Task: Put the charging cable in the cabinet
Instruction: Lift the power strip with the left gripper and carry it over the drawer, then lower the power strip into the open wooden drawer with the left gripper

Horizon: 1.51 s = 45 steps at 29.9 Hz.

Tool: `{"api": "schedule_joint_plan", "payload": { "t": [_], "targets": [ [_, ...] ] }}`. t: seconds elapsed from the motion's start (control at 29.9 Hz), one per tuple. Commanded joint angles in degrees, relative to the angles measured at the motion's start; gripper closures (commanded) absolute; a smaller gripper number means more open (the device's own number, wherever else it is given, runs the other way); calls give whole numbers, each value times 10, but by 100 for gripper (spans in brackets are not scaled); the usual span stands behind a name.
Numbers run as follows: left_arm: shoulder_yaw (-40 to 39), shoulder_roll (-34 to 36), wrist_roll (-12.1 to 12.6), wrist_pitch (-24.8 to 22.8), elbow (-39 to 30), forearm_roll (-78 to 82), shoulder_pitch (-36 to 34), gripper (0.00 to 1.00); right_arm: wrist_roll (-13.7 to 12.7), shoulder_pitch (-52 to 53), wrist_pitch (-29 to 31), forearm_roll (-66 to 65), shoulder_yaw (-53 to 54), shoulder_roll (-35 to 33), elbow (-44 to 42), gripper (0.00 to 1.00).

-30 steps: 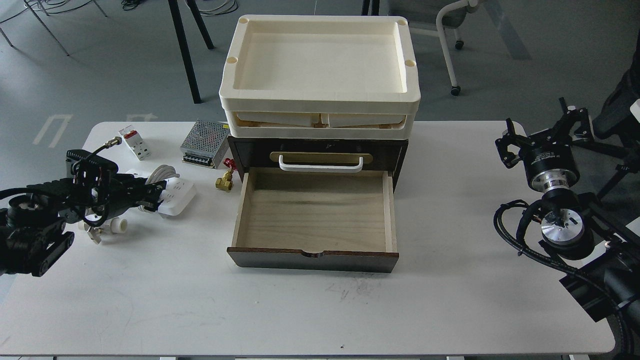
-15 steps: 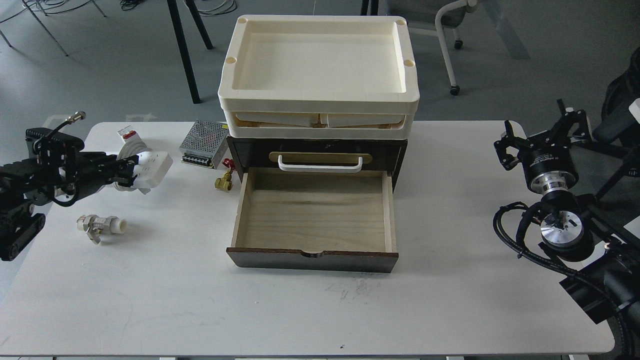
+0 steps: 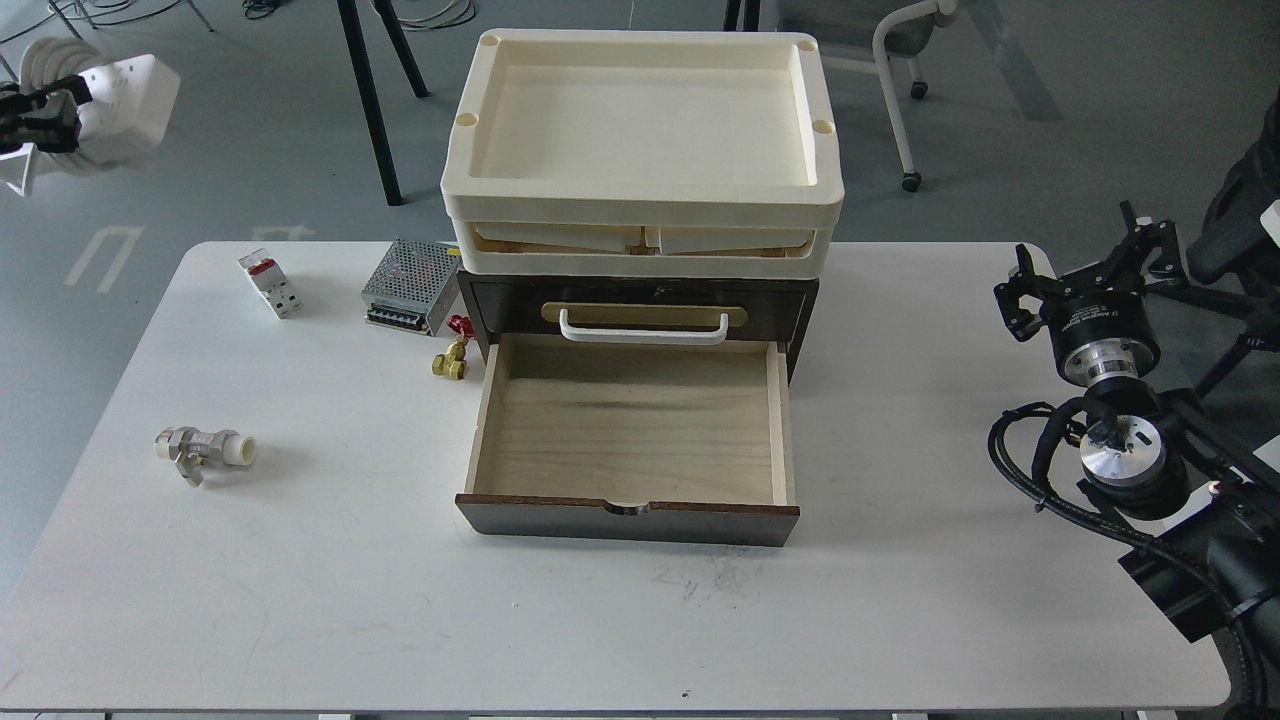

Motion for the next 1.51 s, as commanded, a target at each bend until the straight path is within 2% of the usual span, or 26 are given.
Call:
{"api": "schedule_joint_plan", "payload": {
  "t": [0.0,0.2,0.37,0.5,0.67,0.77,0.87,1.04,1.17,1.31,1.47],
  "targets": [
    [-19,57,0,-71,-125,-59,-76,95,0,0,0,0,1,0,0,0],
    [-30,111,0,-106,-361,-62,-137,95,0,-1,0,1,-1,3,8,0],
    [-30,101,0,-109,-471,4,-161,95,0,-1,0,0,-1,8,6,0],
    [-30,36,0,-109,-531,75,-176,95,-1,-1,1,0,-1,8,5,0],
    [-29,-36,0,-109,-631,88,-172,95,0,0,1,0,-1,8,4,0],
    [-25,-101,0,-111,-629,91,-170,94,0,0,1,0,-1,8,4,0],
    [-11,-129,0,-140,-623,93,-154,94,0,0,1,0,-1,8,4,0],
    [-2,-180,28,-144,-593,128,-67,94,0,0,1,0,-1,8,4,0],
    [-1,-209,28,-144,-537,204,-2,94,0,0,2,0,-1,8,4,0],
    [-7,-211,18,-146,-489,299,45,94,0,0,2,0,-1,8,4,0],
    [-9,-217,20,-146,-450,305,68,94,0,-1,2,0,-2,8,4,0]
  ]
}}
